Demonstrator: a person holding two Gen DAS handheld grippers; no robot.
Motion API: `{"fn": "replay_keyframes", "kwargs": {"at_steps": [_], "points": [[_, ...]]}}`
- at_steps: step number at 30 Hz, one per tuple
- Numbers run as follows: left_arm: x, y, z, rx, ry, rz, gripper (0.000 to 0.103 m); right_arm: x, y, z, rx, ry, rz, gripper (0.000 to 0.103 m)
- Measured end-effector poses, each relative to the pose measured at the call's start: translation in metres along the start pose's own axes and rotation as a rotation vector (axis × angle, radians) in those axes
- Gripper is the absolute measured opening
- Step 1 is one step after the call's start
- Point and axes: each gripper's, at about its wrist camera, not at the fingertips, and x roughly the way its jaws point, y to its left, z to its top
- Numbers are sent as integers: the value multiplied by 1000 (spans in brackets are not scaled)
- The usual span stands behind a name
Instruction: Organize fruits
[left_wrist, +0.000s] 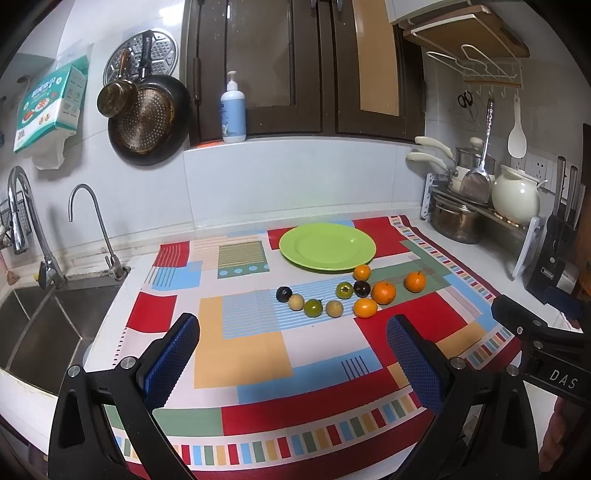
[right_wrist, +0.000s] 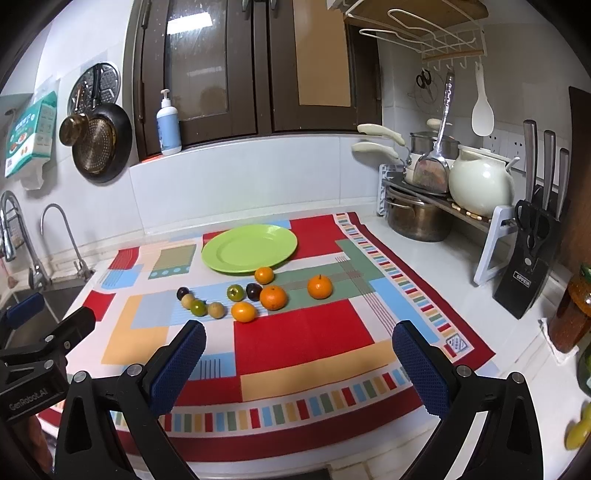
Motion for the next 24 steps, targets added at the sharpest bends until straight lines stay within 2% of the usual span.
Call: {"fn": "replay_keyframes", "kwargs": {"at_steps": [24], "points": [[-6, -4, 4, -1, -27, -4, 103, -2, 1, 3, -1, -14, 10, 102]]}}
